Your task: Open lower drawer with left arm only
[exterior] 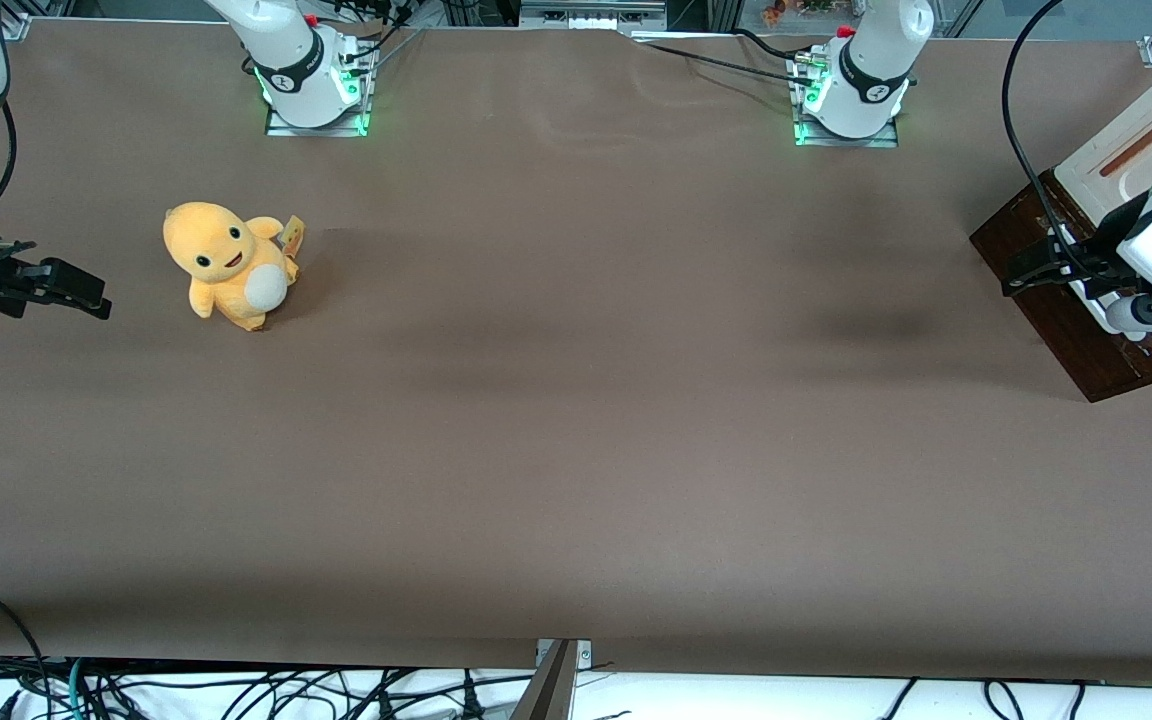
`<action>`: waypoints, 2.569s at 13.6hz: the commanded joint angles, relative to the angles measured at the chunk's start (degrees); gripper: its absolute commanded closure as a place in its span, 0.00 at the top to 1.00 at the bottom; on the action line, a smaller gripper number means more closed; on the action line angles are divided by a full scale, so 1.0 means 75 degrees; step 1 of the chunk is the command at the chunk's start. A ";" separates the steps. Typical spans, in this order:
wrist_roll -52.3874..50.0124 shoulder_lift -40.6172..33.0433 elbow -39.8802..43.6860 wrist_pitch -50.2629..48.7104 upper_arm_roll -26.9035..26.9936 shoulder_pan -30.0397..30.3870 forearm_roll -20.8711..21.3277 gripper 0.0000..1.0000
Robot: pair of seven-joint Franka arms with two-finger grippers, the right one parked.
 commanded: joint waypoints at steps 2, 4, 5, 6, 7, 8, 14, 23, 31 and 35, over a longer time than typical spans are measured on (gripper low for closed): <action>0.0001 -0.0042 -0.0001 -0.0034 0.0012 -0.0030 -0.0049 1.00; -0.0010 -0.0042 -0.0001 -0.0046 0.0012 -0.0030 -0.0049 1.00; -0.0010 -0.0042 -0.0001 -0.0046 0.0024 -0.0030 -0.0049 1.00; -0.0022 -0.0054 -0.0013 -0.0046 0.0012 -0.0030 -0.0049 1.00; -0.0022 -0.0043 -0.0013 -0.0058 0.0012 -0.0030 -0.0049 1.00; -0.0022 -0.0054 -0.0013 -0.0069 0.0012 -0.0030 -0.0049 1.00; -0.0069 -0.0042 -0.0013 -0.0081 0.0012 -0.0030 -0.0049 1.00; -0.0034 -0.0031 -0.0048 -0.0140 0.0012 -0.0030 -0.0049 1.00; -0.0525 0.0682 -0.0014 -0.0629 -0.0046 -0.0077 0.0536 1.00; -0.0959 0.2086 -0.0037 -0.1359 -0.0046 -0.0030 0.2116 1.00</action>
